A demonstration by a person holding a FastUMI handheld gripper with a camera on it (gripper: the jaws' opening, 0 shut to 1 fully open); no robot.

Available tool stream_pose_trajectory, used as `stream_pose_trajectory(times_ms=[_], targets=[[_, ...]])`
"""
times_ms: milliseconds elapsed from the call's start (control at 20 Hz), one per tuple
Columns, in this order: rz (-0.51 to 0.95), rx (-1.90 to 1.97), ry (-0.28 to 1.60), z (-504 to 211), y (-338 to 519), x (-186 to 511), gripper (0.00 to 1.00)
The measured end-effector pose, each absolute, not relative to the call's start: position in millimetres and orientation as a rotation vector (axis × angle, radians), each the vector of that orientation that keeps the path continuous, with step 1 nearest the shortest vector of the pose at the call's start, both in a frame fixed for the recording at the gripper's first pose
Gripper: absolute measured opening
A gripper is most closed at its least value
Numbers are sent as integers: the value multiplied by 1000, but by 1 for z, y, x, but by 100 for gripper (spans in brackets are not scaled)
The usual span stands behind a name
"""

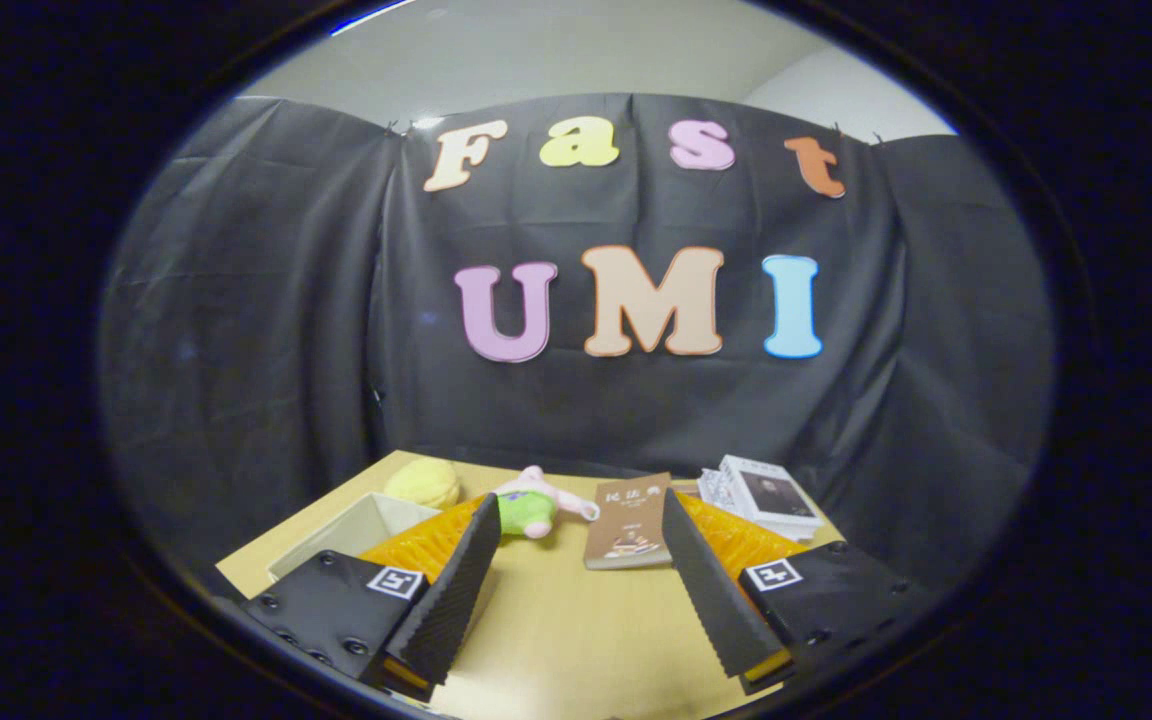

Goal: Open the storage box then place both shoes into the box .Put the left shoe in first, then the right shoe, with the right side of both shoes facing outward in a uniform manner.

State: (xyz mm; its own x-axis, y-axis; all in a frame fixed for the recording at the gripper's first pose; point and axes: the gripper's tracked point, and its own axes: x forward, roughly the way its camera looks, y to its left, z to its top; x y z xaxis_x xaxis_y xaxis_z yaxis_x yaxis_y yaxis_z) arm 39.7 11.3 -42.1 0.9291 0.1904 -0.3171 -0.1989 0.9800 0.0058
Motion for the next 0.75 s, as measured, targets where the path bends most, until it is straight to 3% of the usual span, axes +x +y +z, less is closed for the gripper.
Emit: stream_pose_trajectory(times_ms=[750], targets=[[170,40,92,11,-42,-10,100]])
